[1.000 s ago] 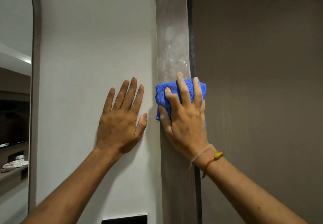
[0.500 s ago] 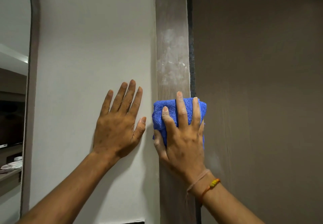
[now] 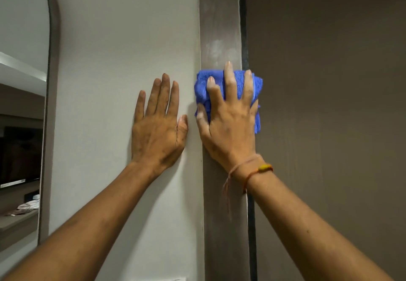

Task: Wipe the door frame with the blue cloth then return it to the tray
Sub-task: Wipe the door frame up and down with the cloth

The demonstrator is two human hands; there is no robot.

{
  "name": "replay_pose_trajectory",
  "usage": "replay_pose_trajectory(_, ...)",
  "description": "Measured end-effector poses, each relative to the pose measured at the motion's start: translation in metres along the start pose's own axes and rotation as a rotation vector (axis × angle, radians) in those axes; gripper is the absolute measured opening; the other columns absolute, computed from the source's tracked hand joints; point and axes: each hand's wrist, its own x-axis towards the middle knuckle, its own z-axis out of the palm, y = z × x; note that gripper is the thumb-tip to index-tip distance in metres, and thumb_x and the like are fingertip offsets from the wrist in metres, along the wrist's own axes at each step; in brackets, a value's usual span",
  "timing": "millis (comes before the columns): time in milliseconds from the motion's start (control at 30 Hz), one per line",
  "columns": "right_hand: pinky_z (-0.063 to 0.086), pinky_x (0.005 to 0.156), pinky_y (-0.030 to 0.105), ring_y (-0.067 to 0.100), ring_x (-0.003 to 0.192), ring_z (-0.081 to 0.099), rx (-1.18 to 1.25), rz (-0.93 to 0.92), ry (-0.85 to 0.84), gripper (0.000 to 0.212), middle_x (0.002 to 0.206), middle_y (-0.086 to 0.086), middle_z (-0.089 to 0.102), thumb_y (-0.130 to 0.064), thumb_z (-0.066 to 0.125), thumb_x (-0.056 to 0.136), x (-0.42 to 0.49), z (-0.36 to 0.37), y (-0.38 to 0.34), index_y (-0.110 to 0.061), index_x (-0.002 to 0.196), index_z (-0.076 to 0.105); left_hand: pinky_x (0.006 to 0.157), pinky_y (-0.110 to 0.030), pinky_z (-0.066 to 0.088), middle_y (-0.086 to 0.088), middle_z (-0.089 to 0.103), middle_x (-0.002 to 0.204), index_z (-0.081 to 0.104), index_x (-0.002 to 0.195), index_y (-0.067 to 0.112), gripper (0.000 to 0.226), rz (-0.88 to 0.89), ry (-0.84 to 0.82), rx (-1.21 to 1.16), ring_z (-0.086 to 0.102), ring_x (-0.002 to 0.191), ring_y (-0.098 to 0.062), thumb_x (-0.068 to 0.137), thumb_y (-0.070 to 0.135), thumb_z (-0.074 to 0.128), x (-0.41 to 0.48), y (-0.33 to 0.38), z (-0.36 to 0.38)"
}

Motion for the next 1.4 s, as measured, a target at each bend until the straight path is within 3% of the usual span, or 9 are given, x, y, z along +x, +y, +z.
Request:
replay_pose_trajectory(167, 0.038, 0.094, 0.073, 0.044, 0.142, 0.013, -0.013, -0.007, -0.068, 0.048, 0.155, 0.013, 0.025, -0.043, 0.042, 0.084, -0.063, -0.001, 0.003, -0.024, 0.129, 0.041, 0.119, -0.043, 0.001, -0.01, 0.0, 0.159, 0.0, 0.148, 0.013, 0.065, -0.007, 0.017, -0.009, -0.004, 0.146, -0.02, 0.09, 0.04, 0.014, -0.004, 0.001, 0.0)
replay_pose_trajectory(300, 0.04, 0.092, 0.072, 0.046, 0.14, 0.018, -0.021, -0.033, -0.08, 0.047, 0.153, 0.015, 0.03, -0.043, 0.043, 0.084, -0.057, -0.003, 0.006, -0.023, 0.126, 0.044, 0.119, -0.043, 0.002, -0.01, 0.001, 0.159, 0.002, 0.148, 0.013, 0.065, 0.002, 0.015, -0.005, -0.002, 0.146, -0.021, 0.09, 0.041, 0.014, -0.003, 0.002, -0.001)
replay_pose_trajectory(500, 0.028, 0.1, 0.073, 0.045, 0.141, 0.006, -0.016, -0.039, -0.052, 0.048, 0.155, 0.014, 0.018, -0.042, 0.044, 0.088, 0.058, -0.005, 0.009, -0.022, 0.131, 0.037, 0.119, -0.044, 0.002, -0.01, 0.0, 0.159, 0.001, 0.148, 0.013, 0.066, -0.008, 0.002, 0.007, -0.003, 0.146, -0.022, 0.091, 0.042, 0.016, -0.003, 0.001, 0.0)
replay_pose_trajectory(667, 0.028, 0.103, 0.069, 0.045, 0.14, 0.008, -0.034, 0.03, -0.027, 0.046, 0.152, 0.013, 0.022, -0.041, 0.041, 0.089, 0.132, -0.007, 0.006, -0.021, 0.131, 0.035, 0.119, -0.046, 0.006, -0.01, 0.003, 0.159, 0.004, 0.148, 0.013, 0.065, 0.0, 0.018, 0.016, -0.001, 0.146, -0.022, 0.091, 0.039, 0.022, -0.003, 0.002, -0.001)
replay_pose_trajectory(800, 0.035, 0.099, 0.066, 0.043, 0.139, 0.013, -0.025, 0.034, 0.032, 0.046, 0.152, 0.014, 0.023, -0.04, 0.042, 0.088, 0.083, -0.002, 0.005, -0.022, 0.129, 0.036, 0.119, -0.044, 0.004, -0.01, 0.001, 0.159, 0.002, 0.148, 0.013, 0.066, -0.003, 0.013, 0.02, -0.003, 0.146, -0.022, 0.091, 0.042, 0.017, -0.003, 0.001, 0.0)
replay_pose_trajectory(967, 0.04, 0.096, 0.065, 0.045, 0.138, 0.019, -0.007, 0.024, -0.018, 0.048, 0.153, 0.018, 0.026, -0.04, 0.041, 0.084, -0.03, -0.003, 0.004, -0.023, 0.129, 0.035, 0.119, -0.045, 0.004, -0.01, 0.001, 0.159, 0.002, 0.148, 0.013, 0.067, 0.0, 0.008, 0.004, -0.002, 0.146, -0.022, 0.09, 0.041, 0.016, -0.002, 0.001, -0.002)
replay_pose_trajectory(1067, 0.042, 0.094, 0.065, 0.046, 0.136, 0.025, -0.018, 0.036, -0.042, 0.045, 0.15, 0.019, 0.031, -0.041, 0.037, 0.085, -0.047, -0.004, 0.005, -0.023, 0.126, 0.036, 0.119, -0.045, 0.005, -0.01, 0.002, 0.159, 0.003, 0.148, 0.012, 0.066, -0.002, 0.017, -0.005, -0.002, 0.146, -0.022, 0.09, 0.041, 0.017, -0.003, 0.001, -0.001)
replay_pose_trajectory(1233, 0.041, 0.094, 0.065, 0.044, 0.137, 0.017, -0.031, -0.014, -0.042, 0.049, 0.152, 0.018, 0.022, -0.04, 0.045, 0.087, 0.01, -0.007, 0.013, -0.023, 0.131, 0.036, 0.119, -0.044, 0.005, -0.01, 0.003, 0.158, 0.004, 0.148, 0.012, 0.066, 0.008, 0.017, 0.01, 0.0, 0.146, -0.023, 0.091, 0.041, 0.018, -0.003, 0.001, -0.001)
replay_pose_trajectory(1400, 0.041, 0.094, 0.063, 0.045, 0.131, 0.022, -0.027, 0.084, -0.008, 0.044, 0.15, 0.019, 0.018, -0.039, 0.044, 0.088, 0.124, -0.014, 0.017, -0.023, 0.128, 0.036, 0.119, -0.044, 0.004, -0.008, 0.002, 0.159, 0.003, 0.148, 0.014, 0.065, 0.008, 0.014, 0.008, -0.002, 0.146, -0.021, 0.091, 0.041, 0.019, -0.005, -0.001, 0.0)
